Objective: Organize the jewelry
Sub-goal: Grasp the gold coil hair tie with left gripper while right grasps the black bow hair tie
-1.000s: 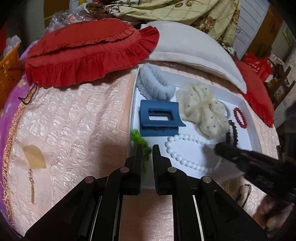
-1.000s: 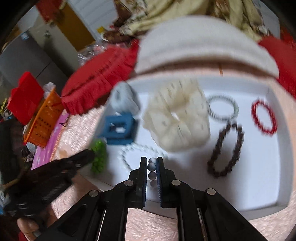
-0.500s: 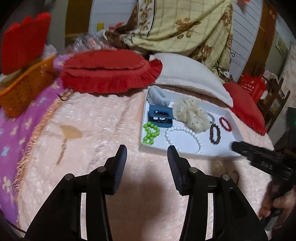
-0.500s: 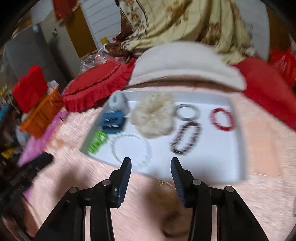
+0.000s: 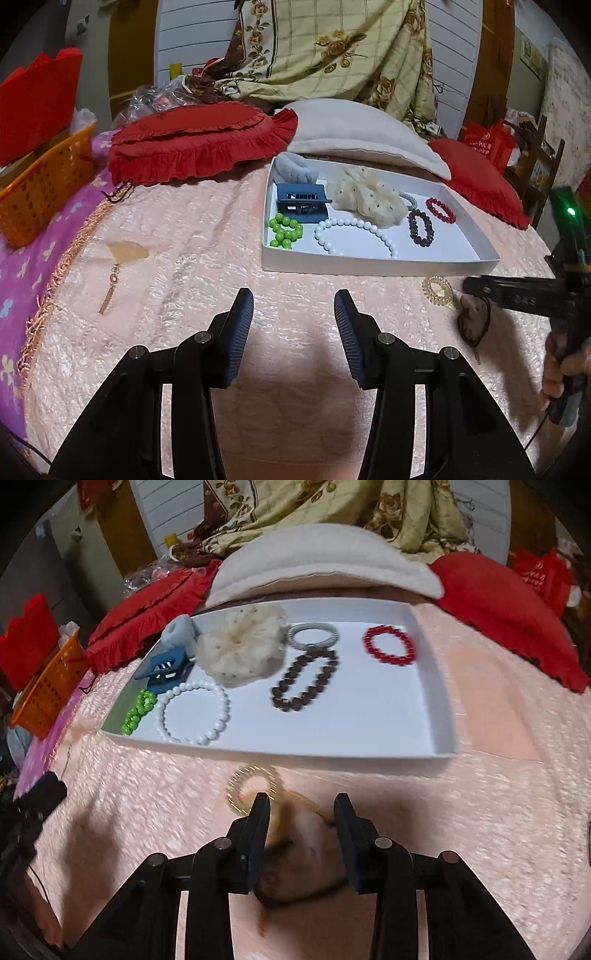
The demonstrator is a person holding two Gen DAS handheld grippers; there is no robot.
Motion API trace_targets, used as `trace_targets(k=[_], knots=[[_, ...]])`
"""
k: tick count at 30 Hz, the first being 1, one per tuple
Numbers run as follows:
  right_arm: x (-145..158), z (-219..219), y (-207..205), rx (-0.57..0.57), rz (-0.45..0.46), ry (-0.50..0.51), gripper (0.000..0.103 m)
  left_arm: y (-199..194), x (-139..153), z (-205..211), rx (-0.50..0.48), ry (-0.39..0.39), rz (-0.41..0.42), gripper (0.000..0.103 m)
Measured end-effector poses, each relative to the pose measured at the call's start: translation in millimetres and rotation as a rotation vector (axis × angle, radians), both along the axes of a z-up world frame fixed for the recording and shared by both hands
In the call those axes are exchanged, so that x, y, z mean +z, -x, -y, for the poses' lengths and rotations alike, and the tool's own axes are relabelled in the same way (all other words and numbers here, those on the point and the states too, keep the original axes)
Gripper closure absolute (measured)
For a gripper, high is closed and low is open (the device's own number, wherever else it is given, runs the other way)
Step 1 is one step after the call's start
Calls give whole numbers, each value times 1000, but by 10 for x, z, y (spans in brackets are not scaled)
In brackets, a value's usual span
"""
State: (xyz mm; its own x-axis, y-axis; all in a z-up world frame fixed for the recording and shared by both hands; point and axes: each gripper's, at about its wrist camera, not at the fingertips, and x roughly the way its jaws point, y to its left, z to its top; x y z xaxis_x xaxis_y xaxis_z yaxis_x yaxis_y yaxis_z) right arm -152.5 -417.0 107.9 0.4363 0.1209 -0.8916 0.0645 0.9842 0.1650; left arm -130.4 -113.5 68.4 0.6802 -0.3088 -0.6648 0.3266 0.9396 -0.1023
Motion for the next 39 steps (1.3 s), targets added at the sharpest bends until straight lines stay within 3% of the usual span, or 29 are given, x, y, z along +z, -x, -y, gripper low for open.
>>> trace_targets(k=[6,14,20,27,33,39], knots=[[-169,-252,-192,17,-34,20,71,-57,-30,-8,-6,10,-28,58],[-13,-750,89,252,-69,-110,72,-110,-95,-65,-8,41,-83,58],[193,-273,383,107,-4,-37,67,-87,-199,-55,-13,44,-123,58],[-10,453,591,-91,-55,20,67,59,-256,77,-36,16,-118,58],[-85,527,565,-94,-14,-44,67,174,-299,163,-58,7,-164,58],[-142,269,474,-23,35,64,66,101,-213,302,-85,31,-196,58]])
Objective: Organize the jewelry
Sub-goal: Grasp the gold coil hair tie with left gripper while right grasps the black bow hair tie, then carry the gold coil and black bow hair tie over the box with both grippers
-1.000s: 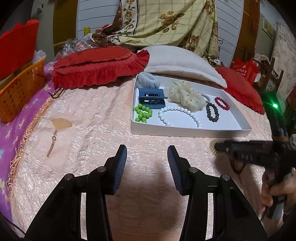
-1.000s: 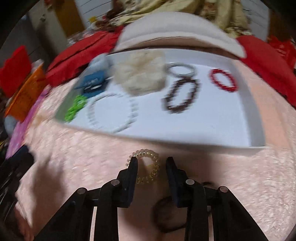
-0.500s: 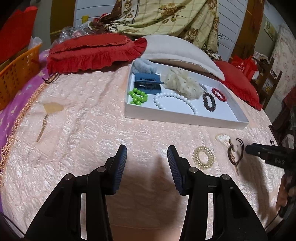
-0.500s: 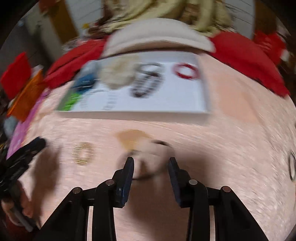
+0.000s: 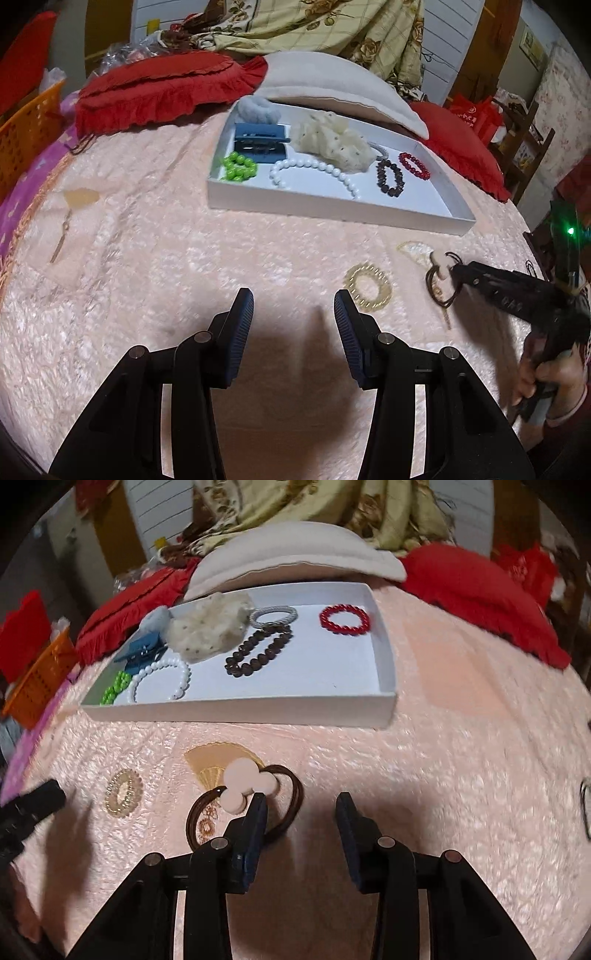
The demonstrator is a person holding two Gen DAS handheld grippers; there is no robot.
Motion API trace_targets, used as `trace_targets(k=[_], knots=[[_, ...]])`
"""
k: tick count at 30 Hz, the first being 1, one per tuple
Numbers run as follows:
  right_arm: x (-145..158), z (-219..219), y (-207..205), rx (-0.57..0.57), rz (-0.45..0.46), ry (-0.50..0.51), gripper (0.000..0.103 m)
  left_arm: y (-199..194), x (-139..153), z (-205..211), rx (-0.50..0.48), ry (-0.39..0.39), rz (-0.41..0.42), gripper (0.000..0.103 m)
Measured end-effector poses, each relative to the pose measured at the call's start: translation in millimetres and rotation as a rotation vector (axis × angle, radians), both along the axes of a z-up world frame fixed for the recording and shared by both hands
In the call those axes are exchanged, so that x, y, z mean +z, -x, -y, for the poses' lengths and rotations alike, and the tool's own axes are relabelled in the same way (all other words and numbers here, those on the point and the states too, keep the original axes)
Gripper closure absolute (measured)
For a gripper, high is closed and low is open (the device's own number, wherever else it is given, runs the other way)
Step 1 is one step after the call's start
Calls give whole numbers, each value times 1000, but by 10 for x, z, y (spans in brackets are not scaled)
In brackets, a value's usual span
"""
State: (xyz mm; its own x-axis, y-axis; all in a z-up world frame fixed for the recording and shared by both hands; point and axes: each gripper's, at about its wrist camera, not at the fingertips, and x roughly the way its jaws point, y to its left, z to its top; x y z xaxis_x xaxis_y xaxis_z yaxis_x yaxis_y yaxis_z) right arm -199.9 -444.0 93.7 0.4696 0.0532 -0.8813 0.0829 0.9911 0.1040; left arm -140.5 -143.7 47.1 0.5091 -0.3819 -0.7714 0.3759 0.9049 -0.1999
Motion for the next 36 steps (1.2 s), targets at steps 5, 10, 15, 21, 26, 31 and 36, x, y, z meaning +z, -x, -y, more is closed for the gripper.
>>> trace_targets(k=[5,10,15,21,26,31,36], knots=[[-32,-113,-34,37,20,85,66,-135,-76,299,-46,-45,-23,58],[-29,-76,-27,40,30,70,66,-230,-199,549,-98,-99,-31,58],[-33,-96,-52,42,34,78,66,-232,-248,666,-133,-128,-23,58],[-38,-119,-112,48,46,56,76,-96,-260,723,-165,-80,-66,95],[-15,-119,-146,56,34,-22,99,-27,-190,675,-151,-54,-87,95],[110,-33,-90,18,62,-103,100,50,69,533,-133,7,-66,95],[348,40,-22,2,108,-147,101,103,290,405,-117,71,-66,95]])
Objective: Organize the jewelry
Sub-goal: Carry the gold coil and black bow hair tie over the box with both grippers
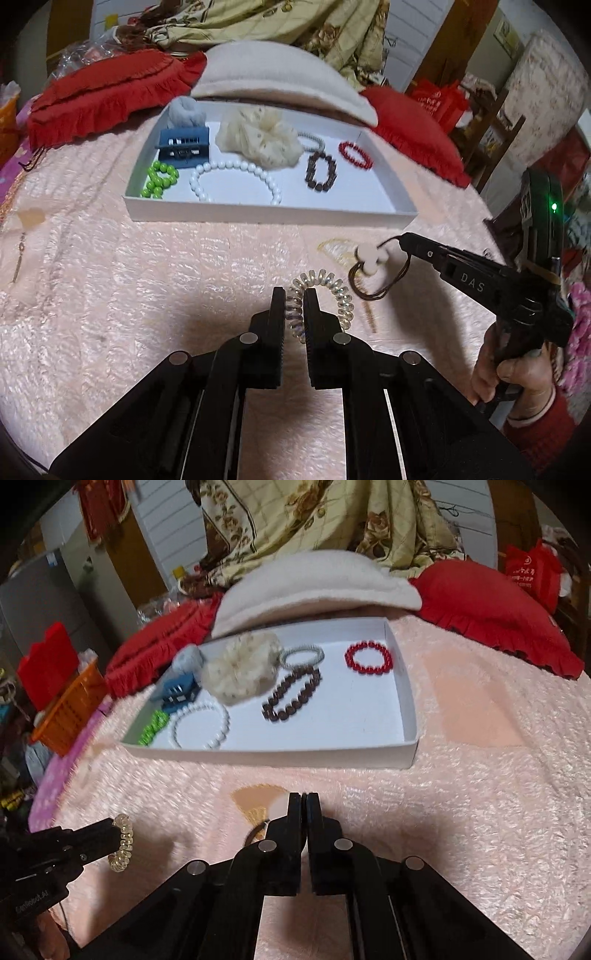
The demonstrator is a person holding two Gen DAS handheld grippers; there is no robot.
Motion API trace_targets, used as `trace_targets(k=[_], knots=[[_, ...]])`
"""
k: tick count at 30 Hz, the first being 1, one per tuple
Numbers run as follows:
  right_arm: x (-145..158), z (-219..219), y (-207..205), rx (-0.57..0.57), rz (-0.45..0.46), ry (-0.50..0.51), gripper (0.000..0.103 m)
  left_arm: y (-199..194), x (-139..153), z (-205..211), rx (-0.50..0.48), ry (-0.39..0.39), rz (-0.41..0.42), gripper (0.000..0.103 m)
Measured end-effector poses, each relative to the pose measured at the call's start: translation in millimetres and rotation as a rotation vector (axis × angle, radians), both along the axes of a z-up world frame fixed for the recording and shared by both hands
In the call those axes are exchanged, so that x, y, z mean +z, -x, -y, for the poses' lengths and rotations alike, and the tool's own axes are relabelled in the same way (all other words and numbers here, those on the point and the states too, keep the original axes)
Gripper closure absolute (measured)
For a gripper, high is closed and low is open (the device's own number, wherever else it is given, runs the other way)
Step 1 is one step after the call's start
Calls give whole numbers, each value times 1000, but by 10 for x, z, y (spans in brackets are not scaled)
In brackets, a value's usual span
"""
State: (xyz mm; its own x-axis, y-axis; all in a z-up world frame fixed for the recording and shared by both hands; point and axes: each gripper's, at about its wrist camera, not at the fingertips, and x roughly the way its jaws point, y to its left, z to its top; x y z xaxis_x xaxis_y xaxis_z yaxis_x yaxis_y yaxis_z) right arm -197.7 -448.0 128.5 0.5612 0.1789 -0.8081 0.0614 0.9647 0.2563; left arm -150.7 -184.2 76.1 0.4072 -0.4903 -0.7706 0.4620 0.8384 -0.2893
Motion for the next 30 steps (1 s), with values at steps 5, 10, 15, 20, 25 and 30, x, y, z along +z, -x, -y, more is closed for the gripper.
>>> trace_targets(k=[5,10,15,20,25,30], knots=[[269,78,-18,-5,41,-22,101,7,171,-30,7,7,16,95],[555,135,-27,-3,83,-15,101,29,343,-79,13,6,49,95],[749,129,8,15,111,1,101,32,428,-126,25,-16,69,95],[855,150,-36,21,120,2,101,-37,486,-171,39,-6,63,95],[941,210,-214,12,130,12,101,-210,530,-41,31,-2,48,95],[899,249,-561,-3,108,17,101,-498,559,317,14,-5,57,95]])
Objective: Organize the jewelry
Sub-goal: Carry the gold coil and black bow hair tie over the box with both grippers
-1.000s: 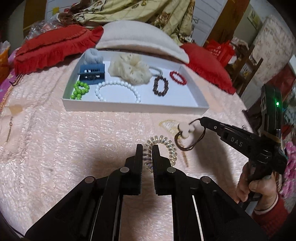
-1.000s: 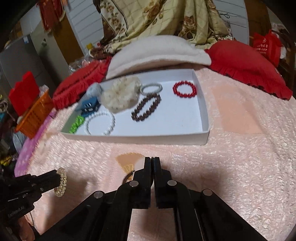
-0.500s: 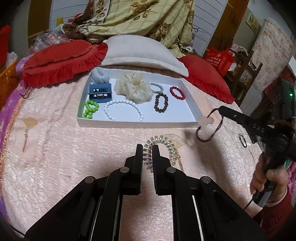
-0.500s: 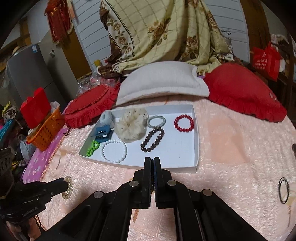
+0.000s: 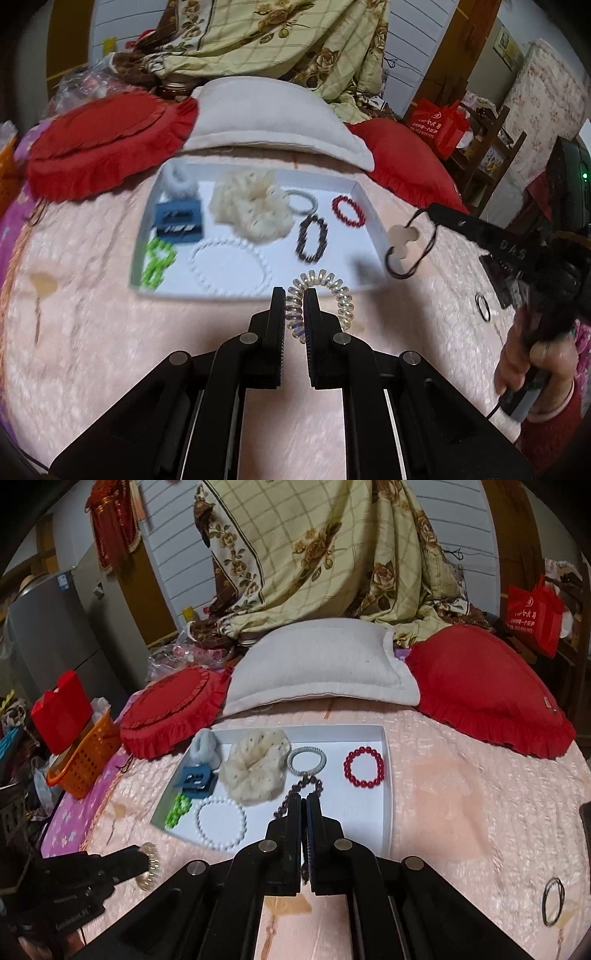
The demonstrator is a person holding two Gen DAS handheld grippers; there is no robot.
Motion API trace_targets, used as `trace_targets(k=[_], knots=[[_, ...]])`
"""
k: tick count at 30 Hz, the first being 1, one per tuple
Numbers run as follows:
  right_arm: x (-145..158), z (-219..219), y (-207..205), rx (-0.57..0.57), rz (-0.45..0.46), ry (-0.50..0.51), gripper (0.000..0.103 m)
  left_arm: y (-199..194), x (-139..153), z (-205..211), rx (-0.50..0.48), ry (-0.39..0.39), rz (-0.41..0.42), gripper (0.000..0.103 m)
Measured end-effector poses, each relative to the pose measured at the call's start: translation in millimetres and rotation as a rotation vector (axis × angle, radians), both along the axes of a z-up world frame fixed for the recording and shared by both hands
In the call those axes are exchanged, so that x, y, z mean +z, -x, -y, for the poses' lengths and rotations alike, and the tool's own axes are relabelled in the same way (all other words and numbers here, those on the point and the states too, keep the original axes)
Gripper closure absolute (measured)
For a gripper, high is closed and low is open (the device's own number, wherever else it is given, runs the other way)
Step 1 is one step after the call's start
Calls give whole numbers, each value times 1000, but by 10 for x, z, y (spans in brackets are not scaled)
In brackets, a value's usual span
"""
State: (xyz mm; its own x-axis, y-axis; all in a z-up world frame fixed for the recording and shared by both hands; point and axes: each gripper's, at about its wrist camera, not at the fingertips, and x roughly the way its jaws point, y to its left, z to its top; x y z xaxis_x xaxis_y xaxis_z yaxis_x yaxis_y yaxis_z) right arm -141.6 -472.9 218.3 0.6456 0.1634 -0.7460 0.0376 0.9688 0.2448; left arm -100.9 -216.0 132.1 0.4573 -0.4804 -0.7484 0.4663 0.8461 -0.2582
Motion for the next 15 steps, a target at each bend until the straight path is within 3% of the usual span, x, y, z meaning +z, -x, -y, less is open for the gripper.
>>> trace_targets(k=[7,15], knots=[[-409,105,-421,-35,-96,-54,101,-500,-365,484,1,-76,-51,95],[-789,163,-529,-25,-158,-75,101,-655,-706,636,-21,-127,-84,95]])
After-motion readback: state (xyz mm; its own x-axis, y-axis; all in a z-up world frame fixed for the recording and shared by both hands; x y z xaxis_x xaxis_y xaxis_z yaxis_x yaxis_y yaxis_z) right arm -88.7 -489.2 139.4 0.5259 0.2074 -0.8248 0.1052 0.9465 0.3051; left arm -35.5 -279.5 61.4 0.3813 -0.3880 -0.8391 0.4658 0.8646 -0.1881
